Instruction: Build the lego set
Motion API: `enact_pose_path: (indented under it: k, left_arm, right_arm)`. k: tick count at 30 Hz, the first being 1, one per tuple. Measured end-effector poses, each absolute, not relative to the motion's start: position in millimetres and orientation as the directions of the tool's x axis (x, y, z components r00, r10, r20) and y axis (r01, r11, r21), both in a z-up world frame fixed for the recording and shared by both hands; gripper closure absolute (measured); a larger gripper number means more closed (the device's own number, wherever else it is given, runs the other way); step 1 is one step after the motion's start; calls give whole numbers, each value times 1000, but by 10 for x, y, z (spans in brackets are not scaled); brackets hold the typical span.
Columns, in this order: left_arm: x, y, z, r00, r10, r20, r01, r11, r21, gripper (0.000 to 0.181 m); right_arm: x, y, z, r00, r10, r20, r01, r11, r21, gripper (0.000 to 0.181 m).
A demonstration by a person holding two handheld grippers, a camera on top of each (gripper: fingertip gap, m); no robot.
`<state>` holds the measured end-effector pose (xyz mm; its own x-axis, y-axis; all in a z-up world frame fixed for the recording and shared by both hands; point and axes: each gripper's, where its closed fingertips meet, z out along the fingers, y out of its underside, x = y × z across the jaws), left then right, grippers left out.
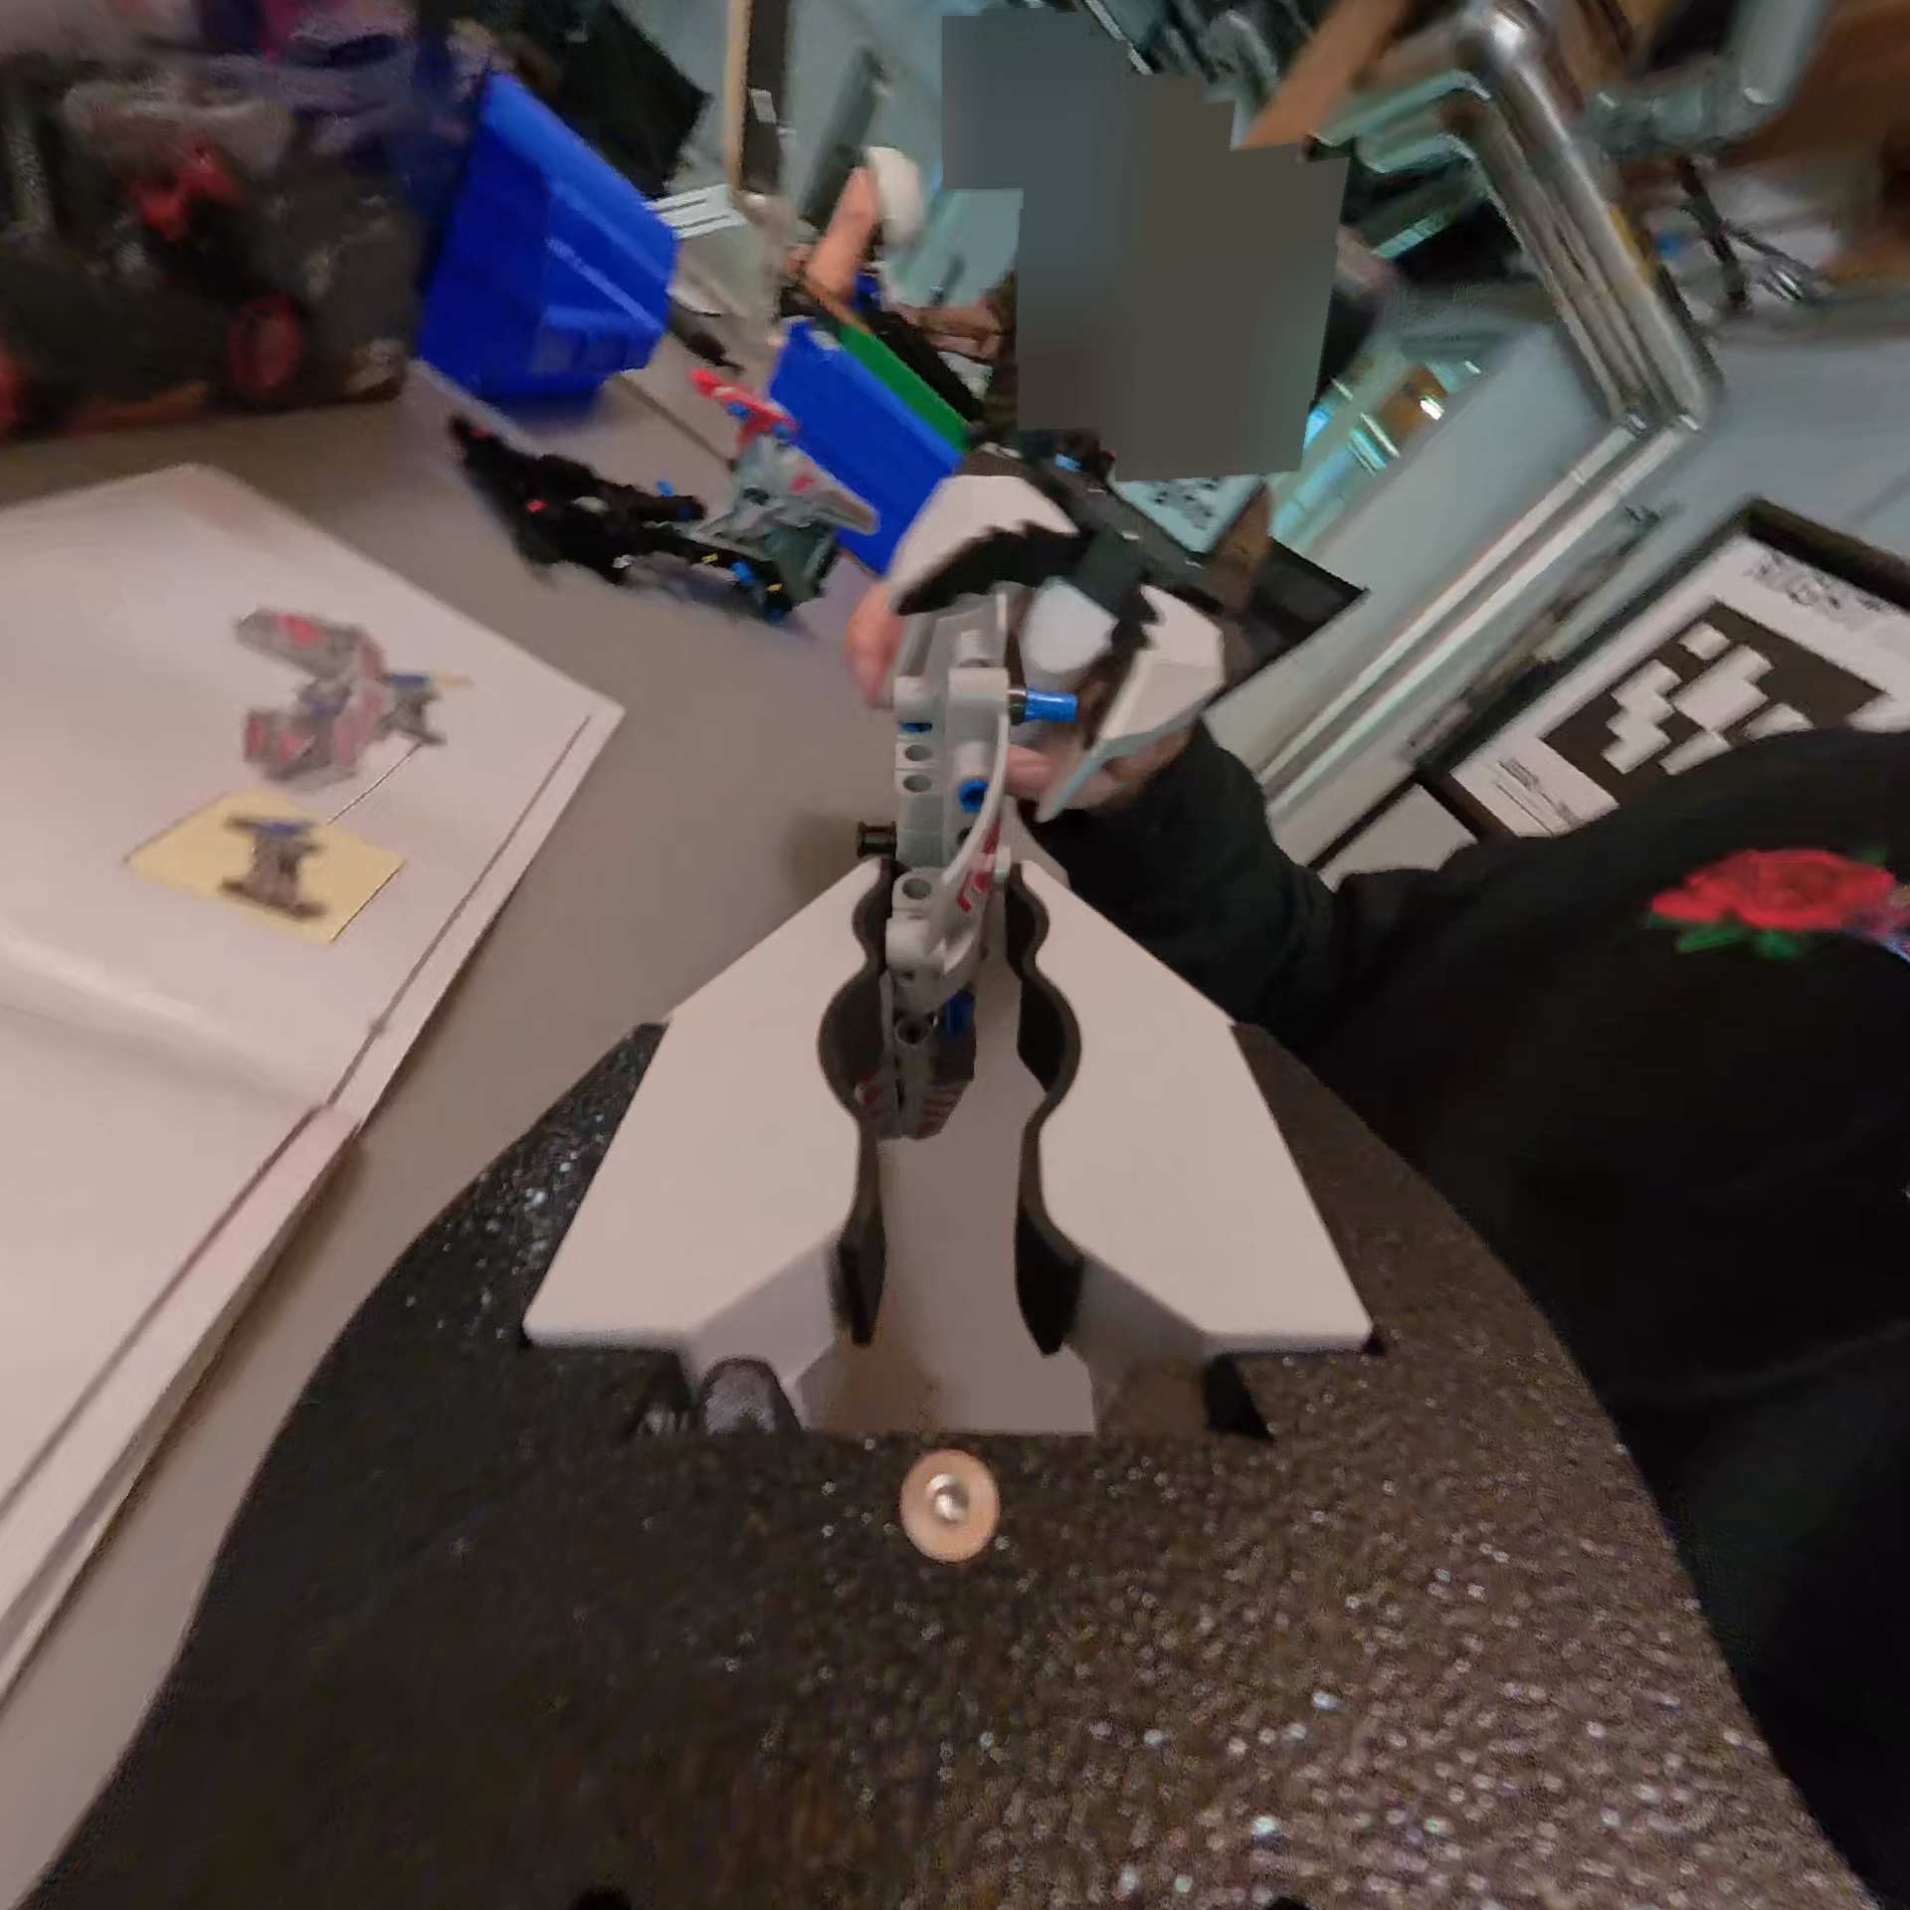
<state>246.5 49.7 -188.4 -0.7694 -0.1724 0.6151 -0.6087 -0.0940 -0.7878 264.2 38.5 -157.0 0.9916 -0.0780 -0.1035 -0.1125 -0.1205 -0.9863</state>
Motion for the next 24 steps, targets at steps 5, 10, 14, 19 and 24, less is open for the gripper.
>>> enact_pose_path:
  k: [5,10,14,19,24]
  left_arm:
    - [2231,390,-1737,-947,-11,322,-322,74,-944,163]
    - [2113,370,-1727,-995,93,29,-15,150,-989,164]
    - [2102,364,-1791,-992,96,-84,99,164,-981,164]
    - [2129,370,-1819,-977,65,-205,213,175,-961,164]
    - [2191,370,-1797,-976,9,-219,217,177,-960,163]
  right_arm:
    - [2389,393,-1541,995,94,-38,-27,-114,-993,136]
    - [2089,404,-1496,971,233,42,58,-64,-996,158]
    - [2063,403,-1609,973,222,65,91,-107,-990,158]
    - [2071,429,-1663,975,192,109,132,-112,-985,159]
    - [2164,451,-1748,946,114,302,318,-168,-933,162]
